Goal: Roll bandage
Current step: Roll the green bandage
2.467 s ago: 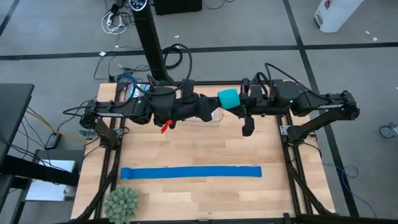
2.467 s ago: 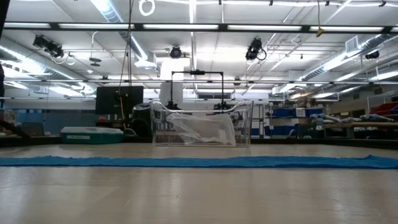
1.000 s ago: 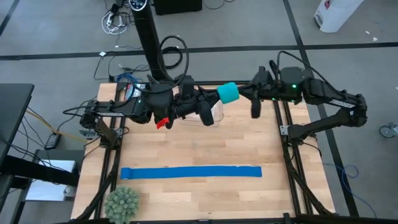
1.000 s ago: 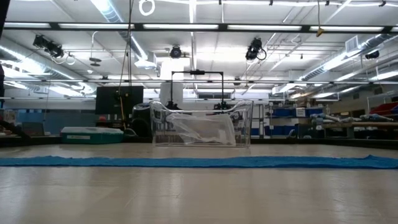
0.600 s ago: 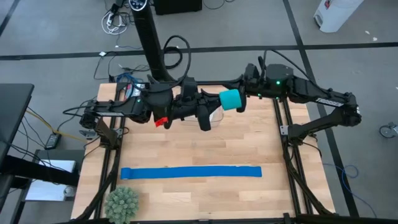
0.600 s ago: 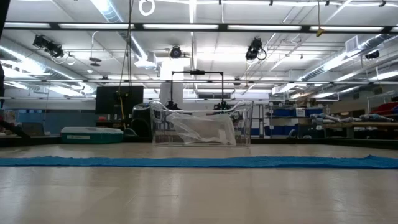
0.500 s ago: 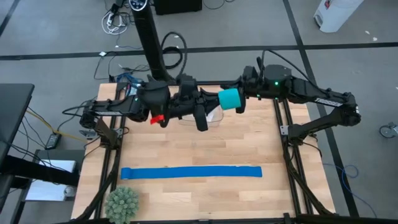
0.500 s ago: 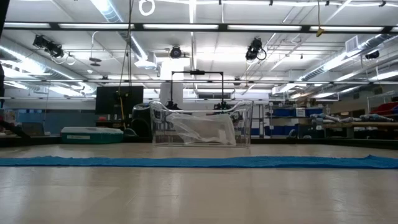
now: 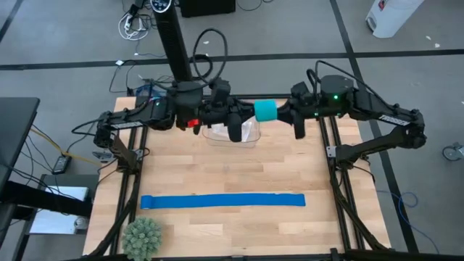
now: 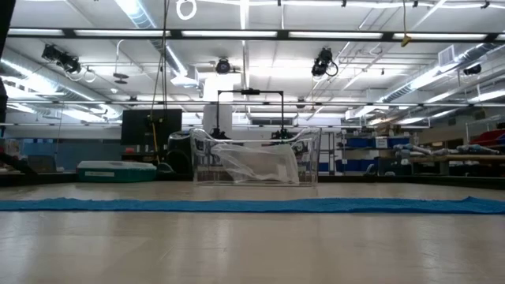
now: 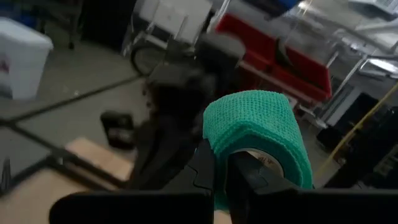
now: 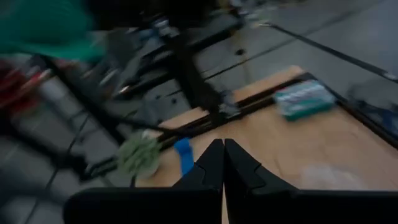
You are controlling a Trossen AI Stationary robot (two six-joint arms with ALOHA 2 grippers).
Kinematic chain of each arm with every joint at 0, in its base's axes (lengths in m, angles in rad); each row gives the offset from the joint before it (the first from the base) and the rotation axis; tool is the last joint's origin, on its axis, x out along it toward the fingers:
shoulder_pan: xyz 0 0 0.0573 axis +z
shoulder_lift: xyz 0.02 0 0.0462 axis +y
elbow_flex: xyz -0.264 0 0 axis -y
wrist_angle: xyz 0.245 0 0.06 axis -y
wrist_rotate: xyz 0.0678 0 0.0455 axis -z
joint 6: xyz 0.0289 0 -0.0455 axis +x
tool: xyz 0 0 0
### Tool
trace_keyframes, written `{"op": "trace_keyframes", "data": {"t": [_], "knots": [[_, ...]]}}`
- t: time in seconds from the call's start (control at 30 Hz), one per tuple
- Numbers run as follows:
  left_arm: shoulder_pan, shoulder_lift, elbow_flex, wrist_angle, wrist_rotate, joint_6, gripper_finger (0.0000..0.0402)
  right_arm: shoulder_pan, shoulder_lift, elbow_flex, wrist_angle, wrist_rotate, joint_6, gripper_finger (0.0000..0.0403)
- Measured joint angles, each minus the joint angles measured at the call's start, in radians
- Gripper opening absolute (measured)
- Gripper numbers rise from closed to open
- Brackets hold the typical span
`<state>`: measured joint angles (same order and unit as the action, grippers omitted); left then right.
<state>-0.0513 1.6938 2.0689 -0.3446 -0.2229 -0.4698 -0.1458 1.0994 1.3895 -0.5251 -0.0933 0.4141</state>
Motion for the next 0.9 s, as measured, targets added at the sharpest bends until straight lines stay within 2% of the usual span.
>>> {"op": "trace_keyframes", "data": {"t": [0.13, 0.37, 0.47, 0.57, 0.67, 0.9], "knots": [[-0.001, -0.001, 0.0, -0.095, 0.064, -0.065, 0.0021, 0.026, -0.006, 0.0, -0.011, -0.083, -0.068, 0.0002], [0.005, -0.003, -0.001, -0.22, 0.092, -0.166, 0.0021, 0.058, -0.025, 0.0, 0.001, -0.094, -0.085, 0.0033], [0.012, -0.01, -0.001, -0.215, 0.108, -0.198, 0.0021, 0.058, -0.043, 0.0, -0.004, -0.111, -0.093, 0.0047], [0.02, -0.015, 0.0, -0.197, 0.079, -0.223, 0.0021, 0.054, -0.046, 0.0, -0.004, -0.219, -0.058, 0.0052], [0.029, -0.015, 0.0, -0.167, 0.06, -0.247, 0.0021, 0.055, -0.032, 0.0, 0.001, -0.249, -0.049, 0.0051], [0.032, -0.015, 0.0, -0.119, 0.019, -0.275, 0.0021, 0.073, 0.006, 0.001, 0.235, -0.261, 0.004, 0.005]]}}
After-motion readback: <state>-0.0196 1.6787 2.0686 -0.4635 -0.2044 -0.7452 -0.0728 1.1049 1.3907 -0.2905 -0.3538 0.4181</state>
